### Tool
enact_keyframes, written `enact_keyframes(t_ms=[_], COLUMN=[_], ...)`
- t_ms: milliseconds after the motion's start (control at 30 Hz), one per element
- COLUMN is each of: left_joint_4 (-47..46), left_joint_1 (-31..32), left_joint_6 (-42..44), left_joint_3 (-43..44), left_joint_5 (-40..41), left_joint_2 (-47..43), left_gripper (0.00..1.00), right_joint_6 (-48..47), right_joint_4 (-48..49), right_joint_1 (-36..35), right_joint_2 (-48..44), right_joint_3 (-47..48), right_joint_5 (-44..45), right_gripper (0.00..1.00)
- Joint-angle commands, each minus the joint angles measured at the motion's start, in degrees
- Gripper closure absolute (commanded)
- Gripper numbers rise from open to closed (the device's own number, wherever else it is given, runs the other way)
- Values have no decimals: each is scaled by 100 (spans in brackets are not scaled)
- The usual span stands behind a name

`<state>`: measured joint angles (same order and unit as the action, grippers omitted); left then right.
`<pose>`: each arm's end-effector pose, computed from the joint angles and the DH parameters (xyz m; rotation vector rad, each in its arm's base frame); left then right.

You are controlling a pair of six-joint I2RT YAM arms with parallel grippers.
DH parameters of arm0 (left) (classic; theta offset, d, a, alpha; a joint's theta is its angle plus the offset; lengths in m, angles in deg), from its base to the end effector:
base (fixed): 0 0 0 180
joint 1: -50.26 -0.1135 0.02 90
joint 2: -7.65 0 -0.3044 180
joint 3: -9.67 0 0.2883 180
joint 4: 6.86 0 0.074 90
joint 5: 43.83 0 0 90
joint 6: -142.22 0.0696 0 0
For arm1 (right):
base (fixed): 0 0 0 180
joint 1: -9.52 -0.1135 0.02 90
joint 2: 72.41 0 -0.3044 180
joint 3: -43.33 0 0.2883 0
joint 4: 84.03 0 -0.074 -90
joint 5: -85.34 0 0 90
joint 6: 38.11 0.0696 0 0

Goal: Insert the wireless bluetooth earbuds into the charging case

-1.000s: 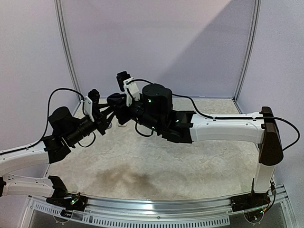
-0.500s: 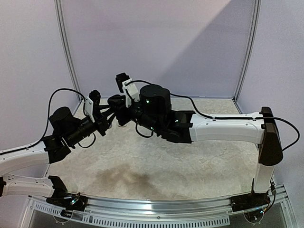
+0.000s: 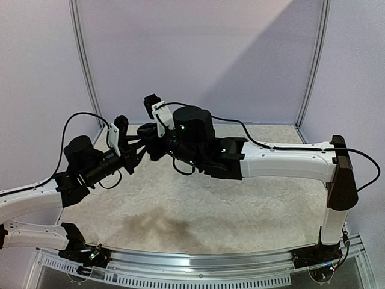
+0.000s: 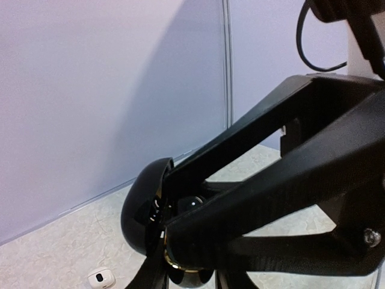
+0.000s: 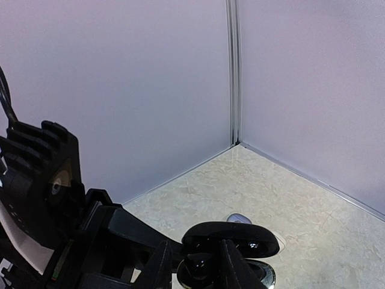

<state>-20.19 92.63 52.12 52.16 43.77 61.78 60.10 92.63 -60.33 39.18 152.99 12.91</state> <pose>0.1957 -0.1824 0.3062 0.5991 1.4557 -0.6178 0.2126 0.5184 0.3739 -0.6656 1.5835 0.7727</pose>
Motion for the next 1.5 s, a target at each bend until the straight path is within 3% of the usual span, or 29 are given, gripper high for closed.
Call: enact_keyframes(t_ms=[0, 500, 700, 933, 1133, 1233, 1467], left_joint_4=[-201, -7, 61, 113, 456, 568, 711], left_joint_1=[70, 70, 70, 70, 70, 70, 70], left_joint_6=[-211, -602, -731, -764, -708, -279, 1948], left_joint_3=[104, 134, 126, 117, 126, 99, -45], left_joint_5=[-310, -387, -343, -307, -98, -87, -281], left_joint_2=[-47, -26, -20, -41, -63, -92, -126], left_gripper=[100, 100, 100, 100, 100, 100, 100], right_joint_6=[-78, -172, -199, -230, -632, -755, -628], right_joint_4=[-493, -866, -867, -1059, -1487, -1642, -1990], right_joint_1=[49, 48, 44, 50, 46, 56, 58], right_joint_2=[248, 337, 337, 287, 114, -265, -1064], right_joint_3=[161, 396, 430, 447, 809, 768, 628], right_joint_5=[286, 396, 303, 171, -530, -822, -961], right_gripper=[71, 63, 50, 51, 49, 49, 44])
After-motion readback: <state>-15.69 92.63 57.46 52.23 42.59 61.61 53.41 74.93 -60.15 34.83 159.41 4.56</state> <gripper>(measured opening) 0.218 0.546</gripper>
